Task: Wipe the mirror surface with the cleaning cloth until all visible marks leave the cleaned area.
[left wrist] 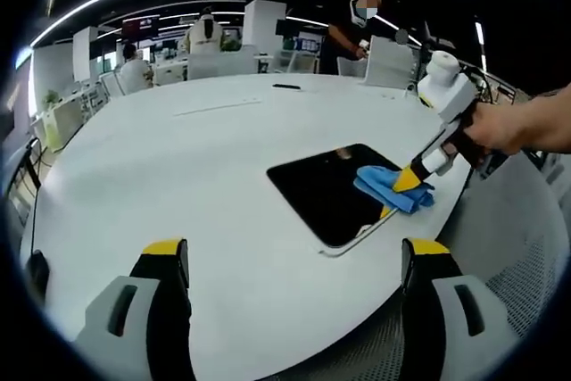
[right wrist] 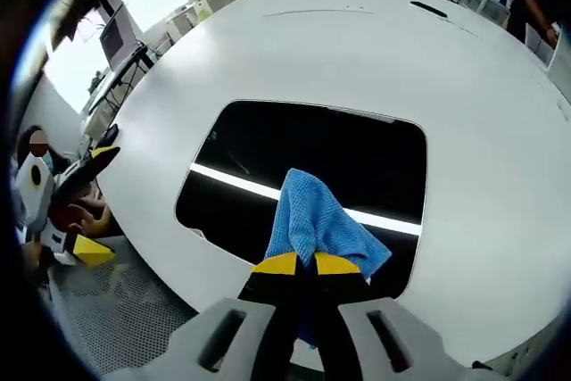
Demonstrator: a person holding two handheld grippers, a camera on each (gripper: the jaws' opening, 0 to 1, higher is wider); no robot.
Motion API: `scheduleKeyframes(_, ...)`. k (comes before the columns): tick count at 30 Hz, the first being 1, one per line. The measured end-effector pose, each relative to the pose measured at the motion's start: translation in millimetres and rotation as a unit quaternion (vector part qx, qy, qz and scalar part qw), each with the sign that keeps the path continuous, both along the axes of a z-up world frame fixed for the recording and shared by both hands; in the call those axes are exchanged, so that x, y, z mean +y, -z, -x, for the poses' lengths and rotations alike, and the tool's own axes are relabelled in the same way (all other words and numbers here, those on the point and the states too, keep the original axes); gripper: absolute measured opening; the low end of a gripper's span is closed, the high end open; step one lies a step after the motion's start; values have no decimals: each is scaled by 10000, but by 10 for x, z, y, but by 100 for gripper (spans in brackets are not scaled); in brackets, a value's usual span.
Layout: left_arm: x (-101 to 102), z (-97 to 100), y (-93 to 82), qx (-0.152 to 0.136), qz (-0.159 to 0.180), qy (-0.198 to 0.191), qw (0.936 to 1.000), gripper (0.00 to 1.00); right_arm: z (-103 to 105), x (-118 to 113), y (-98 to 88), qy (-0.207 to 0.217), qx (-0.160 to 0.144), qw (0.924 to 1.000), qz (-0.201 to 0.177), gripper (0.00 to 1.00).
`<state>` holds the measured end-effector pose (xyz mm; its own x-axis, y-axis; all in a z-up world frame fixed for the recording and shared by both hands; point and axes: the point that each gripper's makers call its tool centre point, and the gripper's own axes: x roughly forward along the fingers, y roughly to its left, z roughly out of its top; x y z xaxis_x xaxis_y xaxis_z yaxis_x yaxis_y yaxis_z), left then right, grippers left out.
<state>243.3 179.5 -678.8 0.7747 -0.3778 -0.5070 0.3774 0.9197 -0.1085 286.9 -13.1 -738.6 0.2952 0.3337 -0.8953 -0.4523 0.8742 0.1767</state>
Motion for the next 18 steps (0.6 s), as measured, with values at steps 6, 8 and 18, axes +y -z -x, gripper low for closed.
scheduleKeyframes(6, -3, -1, 4, 19, 30, -2, 10000, 99, 30, -5, 2, 15, 0, 10000, -47, 0)
scheduleKeyframes(8, -1, -4, 0, 16, 50, -15, 10000, 99, 55, -4, 0, 3, 11, 10000, -59, 0)
scheduleKeyframes(18, 16, -4, 4, 22, 65, -55, 10000, 98, 141, -9, 4, -113, -39, 9998, -156, 0)
